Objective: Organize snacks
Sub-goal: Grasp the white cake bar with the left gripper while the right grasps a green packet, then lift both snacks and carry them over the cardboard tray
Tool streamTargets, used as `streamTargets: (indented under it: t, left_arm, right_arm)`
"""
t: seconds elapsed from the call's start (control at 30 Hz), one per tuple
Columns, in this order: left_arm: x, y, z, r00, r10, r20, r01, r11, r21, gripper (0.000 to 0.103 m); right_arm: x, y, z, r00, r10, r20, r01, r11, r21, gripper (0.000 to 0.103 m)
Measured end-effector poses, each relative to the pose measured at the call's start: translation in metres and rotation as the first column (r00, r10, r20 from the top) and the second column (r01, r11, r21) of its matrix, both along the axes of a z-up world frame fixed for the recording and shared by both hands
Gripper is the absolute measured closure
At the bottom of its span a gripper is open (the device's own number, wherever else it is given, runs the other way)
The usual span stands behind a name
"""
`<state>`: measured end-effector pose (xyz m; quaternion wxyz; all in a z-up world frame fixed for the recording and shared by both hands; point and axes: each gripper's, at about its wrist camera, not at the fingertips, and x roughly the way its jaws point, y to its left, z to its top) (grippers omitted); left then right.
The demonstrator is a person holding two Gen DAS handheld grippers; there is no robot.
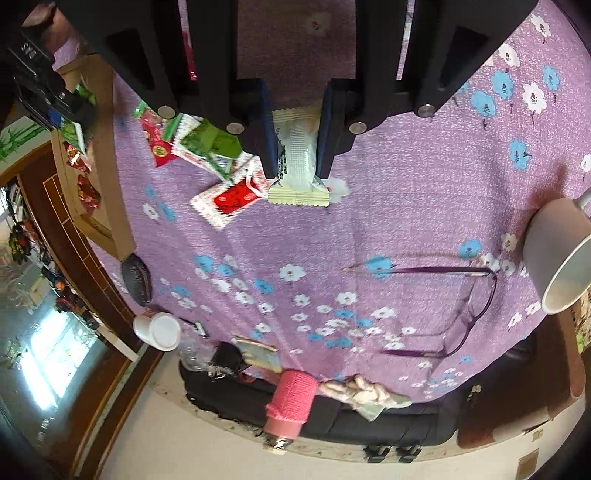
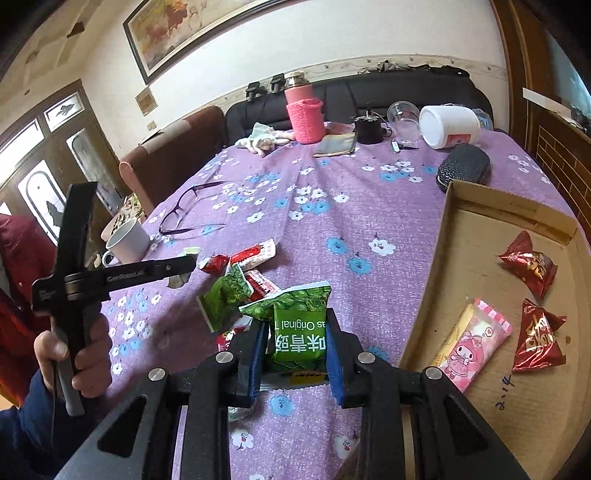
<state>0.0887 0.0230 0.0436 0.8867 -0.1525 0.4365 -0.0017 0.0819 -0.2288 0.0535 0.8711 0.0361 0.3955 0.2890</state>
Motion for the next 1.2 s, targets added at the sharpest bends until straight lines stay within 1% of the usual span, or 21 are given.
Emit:
streamTargets:
  t: [0.33, 0.5, 0.63, 0.73, 0.8, 0.9, 1.07, 1.2]
  left_arm:
    - [-0.01, -0.036, 0.011, 0.992, -0.103, 0.074, 0.099, 0.993, 0.06, 0.083]
    - [-0.015, -0.05, 0.013, 0.985, -0.147, 0.09, 0.14, 0.987, 0.079, 0.083]
    - [-0.015, -0.056, 0.012, 0.981, -0.171, 0.088, 0.163, 0.983, 0.084, 0.083]
    - [-0.016, -0.06, 0.011, 0.979, -0.185, 0.09, 0.177, 0.98, 0.09, 0.083]
    - [-0.018, -0.064, 0.012, 0.976, -0.199, 0.093, 0.19, 0.977, 0.092, 0.083]
    - [-0.02, -0.069, 0.012, 0.971, -0.218, 0.095, 0.209, 0.973, 0.097, 0.083]
    - [-0.022, -0.08, 0.012, 0.966, -0.243, 0.089, 0.234, 0.968, 0.094, 0.083]
    - [-0.025, -0.092, 0.016, 0.96, -0.268, 0.084, 0.261, 0.961, 0.091, 0.083]
  right_arm:
    - [0.007, -0.016, 0.0, 0.998, -0.064, -0.011, 0.065, 0.997, 0.037, 0.072]
    - [0.011, -0.024, -0.001, 0.995, -0.096, -0.023, 0.097, 0.994, 0.046, 0.072]
    - [0.013, -0.028, 0.0, 0.992, -0.123, -0.015, 0.123, 0.992, 0.03, 0.072]
    - [0.016, -0.039, 0.002, 0.987, -0.163, -0.011, 0.163, 0.986, 0.033, 0.072]
    - [0.02, -0.052, 0.002, 0.98, -0.2, -0.018, 0.2, 0.978, 0.049, 0.072]
    - [0.029, -0.077, 0.0, 0.962, -0.269, -0.054, 0.273, 0.959, 0.076, 0.072]
    - [0.04, -0.115, -0.005, 0.917, -0.386, -0.101, 0.395, 0.915, 0.081, 0.073]
    - [0.043, -0.136, -0.007, 0.89, -0.433, -0.144, 0.45, 0.886, 0.11, 0.073]
